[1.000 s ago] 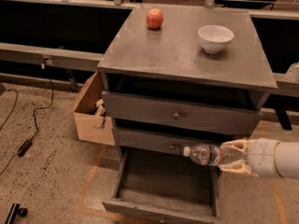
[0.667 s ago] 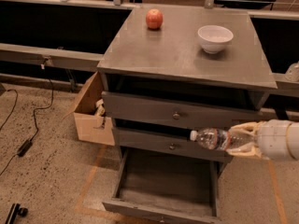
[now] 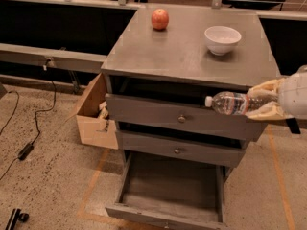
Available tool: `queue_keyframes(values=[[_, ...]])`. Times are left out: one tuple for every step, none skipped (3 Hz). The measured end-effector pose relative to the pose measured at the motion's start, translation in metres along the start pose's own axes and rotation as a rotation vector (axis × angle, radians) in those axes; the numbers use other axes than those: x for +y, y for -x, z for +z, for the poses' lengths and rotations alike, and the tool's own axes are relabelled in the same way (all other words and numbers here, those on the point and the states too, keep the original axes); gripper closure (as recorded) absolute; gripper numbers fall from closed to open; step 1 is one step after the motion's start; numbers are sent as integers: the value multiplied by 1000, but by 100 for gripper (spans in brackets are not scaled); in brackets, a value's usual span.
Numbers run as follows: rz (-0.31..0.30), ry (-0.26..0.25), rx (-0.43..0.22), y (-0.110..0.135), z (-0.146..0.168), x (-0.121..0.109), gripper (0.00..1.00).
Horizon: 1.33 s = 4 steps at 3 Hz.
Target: Pick water bottle from bottom drawer and place on counter
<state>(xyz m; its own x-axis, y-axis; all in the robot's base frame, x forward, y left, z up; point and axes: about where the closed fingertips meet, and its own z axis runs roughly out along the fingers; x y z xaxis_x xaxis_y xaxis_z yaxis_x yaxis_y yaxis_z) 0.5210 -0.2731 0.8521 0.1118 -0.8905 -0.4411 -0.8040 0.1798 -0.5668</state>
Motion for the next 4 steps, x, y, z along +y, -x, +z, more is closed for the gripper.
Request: queue_keyframes(values=[[-61, -4, -15, 11, -4, -50, 100], [-114, -17, -40, 22, -2, -97, 100], [-142, -35, -72, 29, 15, -135, 100], [-160, -39, -111, 37, 47, -157, 100]])
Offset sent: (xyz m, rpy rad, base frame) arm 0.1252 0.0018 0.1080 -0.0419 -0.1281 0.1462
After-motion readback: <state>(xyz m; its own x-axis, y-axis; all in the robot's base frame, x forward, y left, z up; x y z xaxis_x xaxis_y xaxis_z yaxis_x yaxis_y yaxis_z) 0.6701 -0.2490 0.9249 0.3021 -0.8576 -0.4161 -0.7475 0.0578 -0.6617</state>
